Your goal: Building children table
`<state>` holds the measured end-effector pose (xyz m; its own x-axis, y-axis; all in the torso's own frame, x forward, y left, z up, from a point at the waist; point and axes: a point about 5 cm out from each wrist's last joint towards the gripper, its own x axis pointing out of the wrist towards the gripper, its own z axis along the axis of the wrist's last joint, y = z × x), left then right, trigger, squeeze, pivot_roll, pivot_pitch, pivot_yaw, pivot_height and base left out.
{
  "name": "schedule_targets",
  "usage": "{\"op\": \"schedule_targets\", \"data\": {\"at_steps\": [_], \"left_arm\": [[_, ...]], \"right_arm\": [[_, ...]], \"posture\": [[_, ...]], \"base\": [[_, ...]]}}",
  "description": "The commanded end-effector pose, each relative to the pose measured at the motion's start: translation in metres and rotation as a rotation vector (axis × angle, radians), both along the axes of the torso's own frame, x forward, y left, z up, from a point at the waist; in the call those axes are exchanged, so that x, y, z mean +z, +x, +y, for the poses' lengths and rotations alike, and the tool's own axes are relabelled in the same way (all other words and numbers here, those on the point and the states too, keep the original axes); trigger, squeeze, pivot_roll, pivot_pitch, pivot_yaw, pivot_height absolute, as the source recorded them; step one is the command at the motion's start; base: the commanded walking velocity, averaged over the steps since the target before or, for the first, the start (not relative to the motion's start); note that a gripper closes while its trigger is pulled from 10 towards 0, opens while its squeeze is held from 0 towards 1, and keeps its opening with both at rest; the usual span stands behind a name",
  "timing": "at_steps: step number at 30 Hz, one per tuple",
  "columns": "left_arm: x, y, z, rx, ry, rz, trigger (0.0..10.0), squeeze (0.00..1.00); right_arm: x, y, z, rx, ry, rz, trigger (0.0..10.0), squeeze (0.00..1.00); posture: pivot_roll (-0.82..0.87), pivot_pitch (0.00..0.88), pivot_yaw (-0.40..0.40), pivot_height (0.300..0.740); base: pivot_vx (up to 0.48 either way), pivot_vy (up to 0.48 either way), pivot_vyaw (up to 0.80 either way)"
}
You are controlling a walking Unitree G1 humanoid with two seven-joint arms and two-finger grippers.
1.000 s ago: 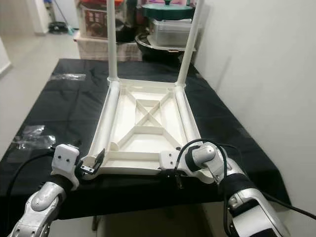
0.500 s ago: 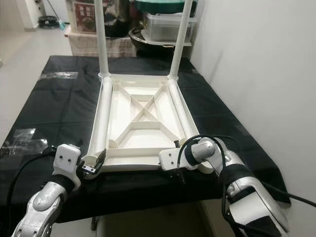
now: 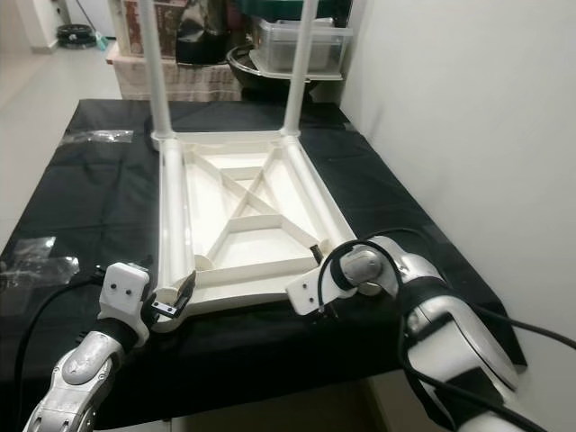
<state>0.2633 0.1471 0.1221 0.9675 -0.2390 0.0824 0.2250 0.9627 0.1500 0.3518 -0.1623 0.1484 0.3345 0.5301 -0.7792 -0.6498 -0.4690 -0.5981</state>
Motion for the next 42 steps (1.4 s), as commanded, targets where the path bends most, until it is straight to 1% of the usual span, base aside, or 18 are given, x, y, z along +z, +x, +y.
{"op": "schedule_targets", "data": {"at_steps": [1,4,6,9,10,11,12,14,22,25,28,30,36,37,38,40,41,42], "left_arm": [[-0.004,-0.001,-0.002,-0.002,-0.001,0.012,10.0,0.00],[-0.004,-0.001,-0.002,0.000,-0.001,0.013,10.0,0.00],[-0.004,-0.001,-0.002,0.001,-0.002,0.014,10.0,0.00],[-0.005,-0.002,-0.002,-0.001,-0.002,0.015,10.0,0.00],[-0.005,-0.001,-0.003,-0.003,-0.003,0.015,10.0,0.00],[-0.005,-0.001,-0.003,-0.003,-0.003,0.015,10.0,0.00],[-0.005,-0.001,-0.003,-0.004,-0.003,0.015,10.0,0.00],[-0.004,-0.001,-0.003,-0.005,-0.003,0.014,10.0,0.00],[-0.005,-0.001,-0.004,-0.008,-0.005,0.015,10.0,0.00],[-0.005,0.000,-0.004,-0.011,-0.003,0.015,10.0,0.00],[-0.004,0.000,-0.004,-0.012,-0.003,0.012,10.0,0.00],[-0.002,0.001,-0.003,-0.008,-0.007,0.003,10.0,0.00],[-0.001,0.001,0.004,0.026,-0.001,-0.007,10.0,0.00],[0.000,0.000,0.008,0.046,0.005,-0.009,10.0,0.00],[0.000,0.000,0.018,0.093,0.011,-0.010,10.0,0.00],[0.000,0.000,0.022,0.112,0.015,-0.009,10.0,0.00],[0.000,0.000,0.024,0.119,0.020,-0.008,10.0,0.00],[-0.001,0.000,0.025,0.123,0.023,-0.008,10.0,0.00]], "right_arm": [[0.042,0.011,0.026,0.107,0.160,-0.229,0.0,0.00],[0.043,0.013,0.028,0.108,0.168,-0.252,0.0,0.00],[0.043,0.019,0.028,0.076,0.152,-0.341,10.0,0.00],[0.042,0.023,0.024,0.017,0.158,-0.334,10.0,0.00],[0.044,0.024,0.022,-0.024,0.194,-0.319,10.0,0.13],[0.044,0.024,0.022,-0.024,0.194,-0.319,10.0,0.13],[0.046,0.026,0.020,-0.069,0.225,-0.302,10.0,0.95],[0.048,0.030,0.013,-0.169,0.286,-0.269,10.0,1.00],[0.030,0.022,0.001,-0.259,0.385,-0.085,10.0,1.00],[0.037,0.024,0.008,-0.320,0.595,-0.012,10.0,1.00],[0.043,0.027,0.010,-0.351,0.677,0.000,10.0,1.00],[0.052,0.034,0.013,-0.439,0.846,-0.004,10.0,1.00],[0.037,0.037,0.018,-0.583,0.948,-0.082,10.0,1.00],[0.032,0.036,0.022,-0.588,0.951,-0.076,10.0,0.86],[0.023,0.033,0.029,-0.595,0.948,-0.048,10.0,0.40],[0.020,0.032,0.032,-0.596,0.946,-0.037,10.0,0.40],[0.019,0.032,0.033,-0.605,0.953,-0.024,10.0,0.00],[0.018,0.032,0.033,-0.613,0.958,-0.014,10.0,0.00]], "posture": [[0.06,0.000,-0.115,0.740],[0.06,0.000,-0.115,0.740],[0.06,0.000,-0.113,0.740],[0.05,0.000,-0.111,0.740],[0.05,0.000,-0.111,0.740],[0.05,0.000,-0.111,0.740],[0.05,0.000,-0.111,0.740],[0.05,0.000,-0.110,0.740],[0.04,0.000,-0.103,0.740],[0.04,0.000,-0.101,0.740],[0.04,0.000,-0.101,0.740],[0.04,0.000,-0.104,0.740],[0.06,0.000,-0.103,0.740],[0.06,0.000,-0.102,0.740],[0.06,0.000,-0.100,0.740],[0.07,0.000,-0.102,0.740],[0.07,0.000,-0.104,0.740],[0.07,0.000,-0.104,0.740]], "base": [[0.000,0.000,0.00],[0.000,0.000,0.00],[0.000,0.000,0.00],[0.000,0.000,0.00],[0.000,0.000,0.00],[0.000,0.000,0.00],[0.000,0.000,0.00],[0.000,0.000,0.00],[0.000,0.000,0.00],[0.000,0.000,0.00],[0.000,0.000,0.00],[0.000,0.000,0.00],[0.000,0.000,0.00],[0.000,0.000,0.00],[0.000,0.000,0.00],[0.000,0.000,0.00],[0.000,0.000,0.00],[0.000,0.000,0.00]]}}
